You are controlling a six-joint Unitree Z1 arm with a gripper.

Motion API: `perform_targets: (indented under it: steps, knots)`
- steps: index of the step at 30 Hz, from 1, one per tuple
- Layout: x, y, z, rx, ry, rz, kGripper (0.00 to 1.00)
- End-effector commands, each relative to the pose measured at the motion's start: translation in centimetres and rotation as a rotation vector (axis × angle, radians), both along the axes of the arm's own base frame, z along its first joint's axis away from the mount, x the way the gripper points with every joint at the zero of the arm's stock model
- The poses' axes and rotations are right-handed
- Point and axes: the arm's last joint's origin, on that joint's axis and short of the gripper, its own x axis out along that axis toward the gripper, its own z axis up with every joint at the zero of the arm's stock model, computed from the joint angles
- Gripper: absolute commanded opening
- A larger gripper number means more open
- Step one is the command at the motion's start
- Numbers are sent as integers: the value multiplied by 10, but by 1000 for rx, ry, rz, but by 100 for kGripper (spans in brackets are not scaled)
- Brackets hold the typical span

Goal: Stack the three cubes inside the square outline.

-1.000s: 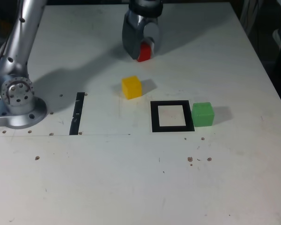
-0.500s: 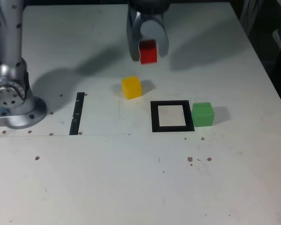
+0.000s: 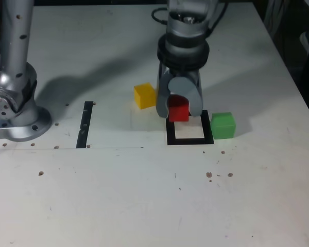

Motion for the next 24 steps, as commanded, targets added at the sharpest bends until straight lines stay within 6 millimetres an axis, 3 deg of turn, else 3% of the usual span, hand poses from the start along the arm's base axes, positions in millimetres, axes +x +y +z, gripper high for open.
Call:
perform_targets:
  steps: [1, 18, 21, 24]
  knots:
    - [4, -1, -5, -3, 5, 1, 19]
    - [18, 2, -31, -13, 47, -35, 23]
    - [20, 2, -33, -13, 46, -36, 28]
    - [22, 1, -34, -13, 45, -43, 40]
